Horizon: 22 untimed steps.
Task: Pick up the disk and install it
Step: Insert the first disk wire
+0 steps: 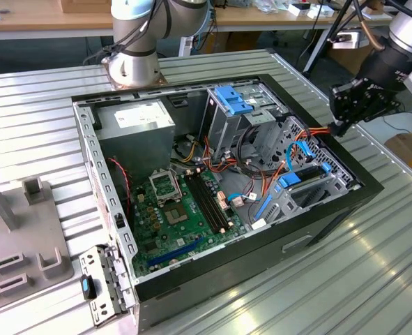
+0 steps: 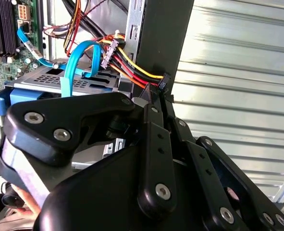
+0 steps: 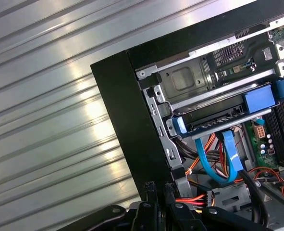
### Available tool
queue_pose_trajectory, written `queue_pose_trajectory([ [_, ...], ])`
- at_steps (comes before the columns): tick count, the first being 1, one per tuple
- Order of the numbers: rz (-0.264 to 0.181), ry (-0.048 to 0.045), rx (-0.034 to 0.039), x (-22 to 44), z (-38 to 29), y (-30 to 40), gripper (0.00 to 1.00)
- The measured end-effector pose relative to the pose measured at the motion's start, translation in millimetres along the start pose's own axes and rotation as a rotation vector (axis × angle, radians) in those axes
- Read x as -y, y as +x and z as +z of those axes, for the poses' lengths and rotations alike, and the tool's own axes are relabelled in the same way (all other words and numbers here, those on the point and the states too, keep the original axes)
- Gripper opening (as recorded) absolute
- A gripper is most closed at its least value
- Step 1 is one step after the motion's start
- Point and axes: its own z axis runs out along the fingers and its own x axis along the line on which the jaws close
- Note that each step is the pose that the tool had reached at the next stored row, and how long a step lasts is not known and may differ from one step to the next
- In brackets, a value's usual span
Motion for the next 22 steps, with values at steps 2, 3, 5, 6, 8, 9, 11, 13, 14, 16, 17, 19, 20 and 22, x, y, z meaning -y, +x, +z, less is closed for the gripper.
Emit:
queue_pose_trajectory([
  [2, 0.000, 0.0000, -0.0006, -0.4, -0.4, -1.3, 0.16],
  [3, 0.000, 0.0004, -0.0017, -1.5, -0.5, -3.4, 0.16],
  [5, 0.000, 0.0015, -0.0037, -3.8, -0.5, -8.2, 0.16],
  [6, 0.000, 0.0020, -0.0051, -5.3, -0.6, -11.6, 0.16],
  [8, -0.001, 0.0036, -0.0089, -9.7, -0.8, -21.8, 0.16],
  [9, 0.000, 0.0042, -0.0099, -11.5, -0.9, -26.3, 0.16],
  [11, 0.016, 0.0041, -0.0112, -11.9, -1.0, -27.2, 0.16],
  [13, 0.039, 0.0040, -0.0128, -11.9, -1.0, -27.3, 0.16],
  [14, 0.062, 0.0040, -0.0145, -11.9, -0.9, -27.3, 0.16],
  [16, 0.125, 0.0045, -0.0188, -11.8, -2.1, -27.3, 0.16],
  [17, 0.135, 0.0046, -0.0194, -11.8, -2.5, -27.3, 0.16],
  [19, 0.160, 0.0050, -0.0211, -11.7, -4.0, -27.3, 0.16],
  [20, 0.176, 0.0061, -0.0217, -11.5, -6.1, -27.3, 0.16],
  [22, 0.191, 0.0076, -0.0224, -11.1, -12.7, -27.3, 0.16],
])
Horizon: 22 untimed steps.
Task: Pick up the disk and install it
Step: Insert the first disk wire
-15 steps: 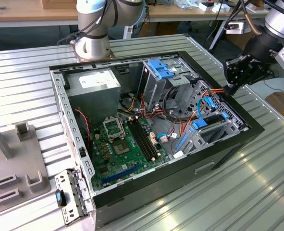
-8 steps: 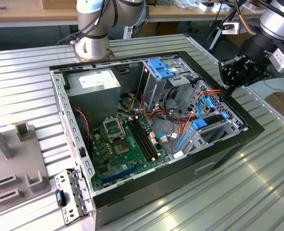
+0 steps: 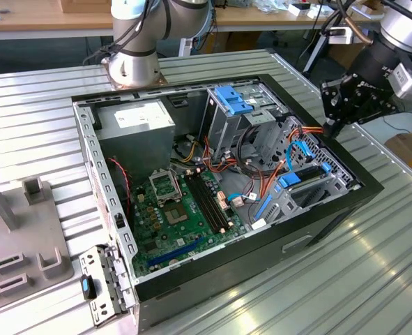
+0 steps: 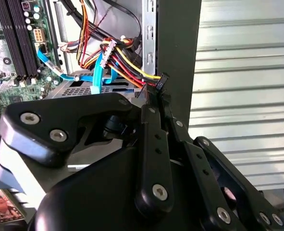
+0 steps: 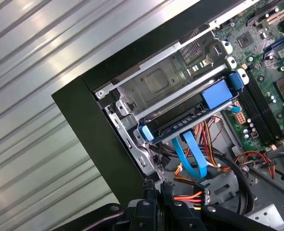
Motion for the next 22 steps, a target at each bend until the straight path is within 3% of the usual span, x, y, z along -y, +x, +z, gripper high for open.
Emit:
queue_pose_trajectory([
  [2, 0.028, 0.0013, -0.0012, 0.1, -1.7, 0.0, 0.16],
  [6, 0.030, 0.0011, -0.0016, 0.1, -1.9, -0.1, 0.16],
  [8, 0.053, 0.0010, -0.0034, 0.1, -1.8, -0.1, 0.16],
  [16, 0.258, 0.0001, -0.0196, 0.1, -1.9, 0.0, 0.16],
  [22, 0.258, 0.0002, -0.0197, 0.1, -1.8, 0.0, 0.16],
])
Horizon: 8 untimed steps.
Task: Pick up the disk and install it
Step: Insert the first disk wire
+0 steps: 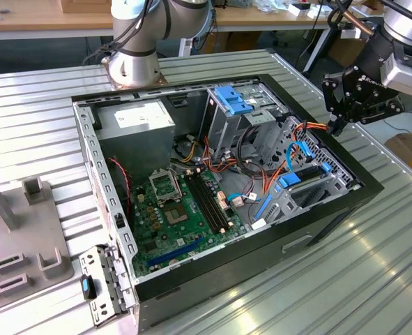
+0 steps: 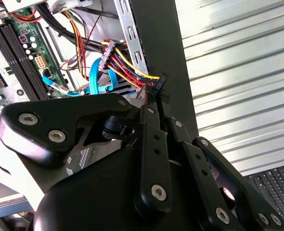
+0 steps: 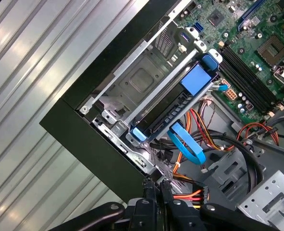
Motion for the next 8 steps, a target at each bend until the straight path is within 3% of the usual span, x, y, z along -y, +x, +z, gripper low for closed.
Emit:
queue_pose_trajectory([
  [7, 0.001, 0.0000, -0.0001, 0.0, 0.0, 0.0, 0.16],
  [8, 0.017, 0.0002, -0.0011, 0.1, 0.2, 0.1, 0.16],
])
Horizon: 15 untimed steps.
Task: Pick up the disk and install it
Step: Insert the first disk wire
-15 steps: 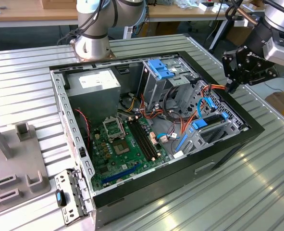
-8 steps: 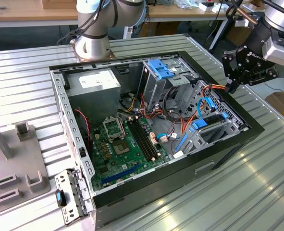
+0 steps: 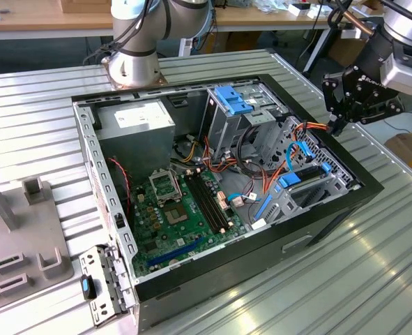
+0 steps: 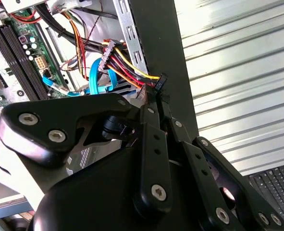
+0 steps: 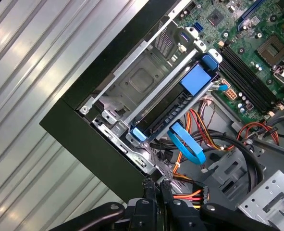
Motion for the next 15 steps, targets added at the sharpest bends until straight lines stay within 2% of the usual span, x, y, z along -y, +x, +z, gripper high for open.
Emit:
queue_pose_trajectory([
  [3, 0.056, -0.0003, -0.0046, -0.1, -0.1, 0.0, 0.16],
  [4, 0.127, -0.0007, -0.0103, 0.0, -0.1, 0.0, 0.16],
  [5, 0.155, -0.0009, -0.0127, -0.1, -0.1, 0.0, 0.16],
  [13, 0.204, -0.0009, -0.0165, -0.5, 0.0, 0.4, 0.16],
  [15, 0.235, -0.0010, -0.0188, -0.6, 0.2, 0.5, 0.16],
])
